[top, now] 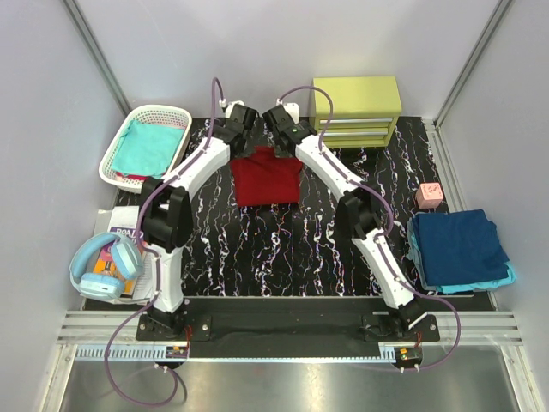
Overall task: Fold and stack the t-shirts
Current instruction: Fold the long partially folded tshirt into a neat square
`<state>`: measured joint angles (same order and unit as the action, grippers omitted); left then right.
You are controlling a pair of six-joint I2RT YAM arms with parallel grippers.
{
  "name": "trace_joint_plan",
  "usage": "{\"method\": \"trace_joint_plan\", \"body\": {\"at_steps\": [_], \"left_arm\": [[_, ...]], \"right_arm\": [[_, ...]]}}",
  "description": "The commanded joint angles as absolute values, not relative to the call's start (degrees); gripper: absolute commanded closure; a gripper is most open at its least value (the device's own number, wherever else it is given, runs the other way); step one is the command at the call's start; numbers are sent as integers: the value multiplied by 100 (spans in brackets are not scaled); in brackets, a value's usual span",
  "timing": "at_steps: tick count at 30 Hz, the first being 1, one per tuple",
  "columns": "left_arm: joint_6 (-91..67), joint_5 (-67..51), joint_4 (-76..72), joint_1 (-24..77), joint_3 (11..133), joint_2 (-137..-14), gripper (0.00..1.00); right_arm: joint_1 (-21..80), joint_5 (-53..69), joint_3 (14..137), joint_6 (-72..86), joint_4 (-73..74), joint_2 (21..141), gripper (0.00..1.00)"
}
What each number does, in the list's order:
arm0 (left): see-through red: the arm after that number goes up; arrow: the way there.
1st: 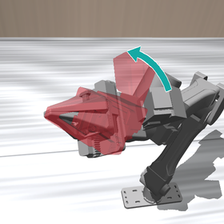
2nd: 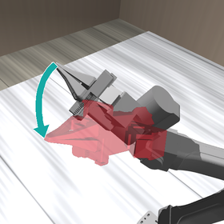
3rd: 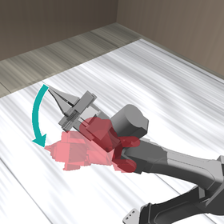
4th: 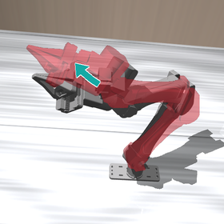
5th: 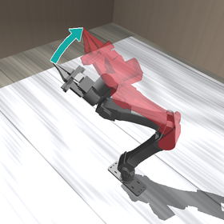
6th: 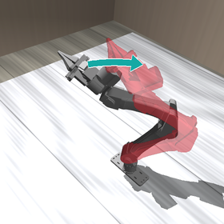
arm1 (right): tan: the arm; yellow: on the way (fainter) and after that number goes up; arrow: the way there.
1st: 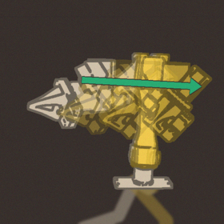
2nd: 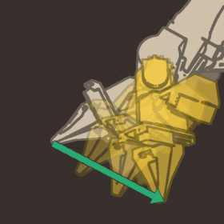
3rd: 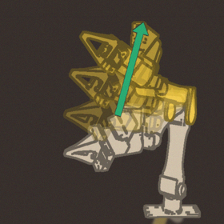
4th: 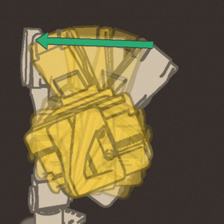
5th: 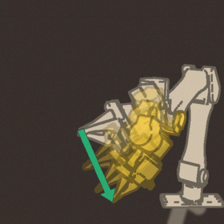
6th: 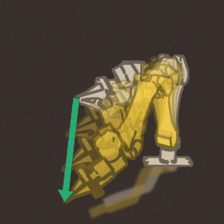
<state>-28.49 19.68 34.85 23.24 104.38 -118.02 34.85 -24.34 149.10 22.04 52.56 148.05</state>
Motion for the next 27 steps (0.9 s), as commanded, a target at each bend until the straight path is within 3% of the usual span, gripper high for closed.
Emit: {"method": "trace_joint_plan", "body": {"at_steps": [1,10,13,14,15,16,17,18,19,23,27], "left_arm": [[-2724,1978,3305,2101,10731,-11794,100],[-2672,1653,3348,1820,11451,-12760,100],[-2637,1495,3620,1784,12031,-13262,87],[-2645,1494,3691,1784,12163,-13411,67],[-2663,1494,3691,1784,12147,-13412,58],[-2733,1572,3683,1793,12103,-13403,52],[-2751,1634,3657,1793,11929,-13351,40],[-2760,1678,3569,1802,11831,-13203,36],[-2768,1740,3481,1802,11700,-13114,32],[-2848,1854,3034,1854,11067,-12473,21],[-2751,1977,2822,2030,10750,-11849,18]], "right_arm": [[3296,-2619,15205,2013,5045,14748,100],[2936,-2189,15504,1951,4422,15257,100],[2760,-1715,15758,2100,4333,15591,100],[2725,-1549,15811,2170,4333,15661,90],[2716,-1538,15794,2171,4333,15740,73],[2716,-1573,15785,2136,4359,15759,50],[2725,-1712,15750,2118,4438,15759,42],[2725,-1792,15715,2092,4465,15689,34],[2725,-1871,15680,2066,4491,15636,19],[2777,-2232,15408,1960,4491,15066,8],[2953,-2399,15039,1942,4474,14504,7]]}}
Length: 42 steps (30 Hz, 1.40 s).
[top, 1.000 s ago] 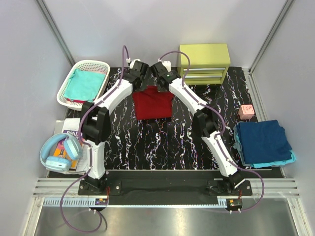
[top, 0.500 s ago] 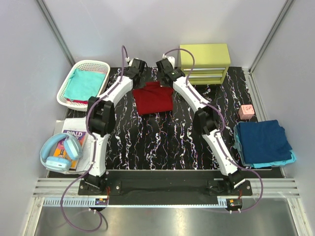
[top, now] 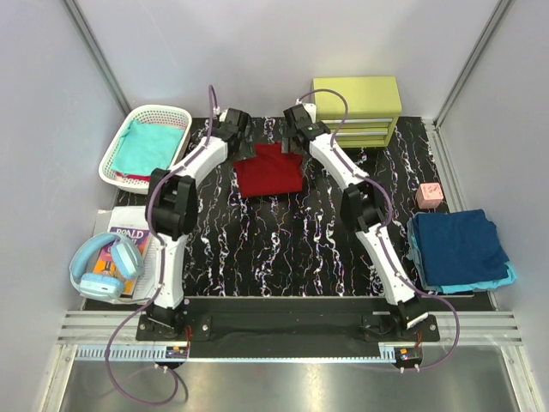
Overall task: Fold and stack the t-shirts
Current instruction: Fold the long partially folded tshirt into a neat square
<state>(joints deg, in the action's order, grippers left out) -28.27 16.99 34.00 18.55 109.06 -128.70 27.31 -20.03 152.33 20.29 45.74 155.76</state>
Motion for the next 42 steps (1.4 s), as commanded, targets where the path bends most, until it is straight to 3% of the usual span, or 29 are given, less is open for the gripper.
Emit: {"method": "trace_joint_plan", "body": {"at_steps": [1,8,10,11,12,13,16,17,26,33,38,42], "left_arm": [[-2742,1969,2795,2100,10679,-11630,18],[-2997,1872,2392,2303,9379,-10821,18],[-3015,1741,2277,2346,9055,-10749,23],[-3023,1662,2198,2347,8974,-10758,26],[-3041,1531,2189,2355,8930,-10793,29],[-3041,1477,2180,2355,8877,-10828,33],[-3059,1398,2180,2355,8816,-10977,43],[-3050,1371,2136,2355,8789,-11012,44],[-3041,897,2092,2426,8833,-11707,56],[-3146,774,1969,2601,8123,-11655,65],[-3296,668,1934,2759,7560,-11409,81],[-3410,685,1995,3005,6805,-11014,84]], "right_arm": [[2997,-2417,14777,1951,4474,14398,7],[3550,-2777,13054,2187,4307,13413,7],[3604,-2446,12423,2363,4036,13132,14],[3604,-2374,12219,2416,3912,13009,19],[3604,-2321,12060,2469,3824,12990,39],[3604,-2242,11919,2478,3771,12999,49],[3604,-2127,11857,2461,3779,13157,77],[3595,-2092,11848,2461,3779,13244,80],[3603,-1635,11717,2610,3850,13658,86],[3604,-1328,10883,2786,3806,13474,91],[3612,-1073,10197,3014,3814,13158,100],[3726,-984,9379,3181,3788,12797,100]]}}
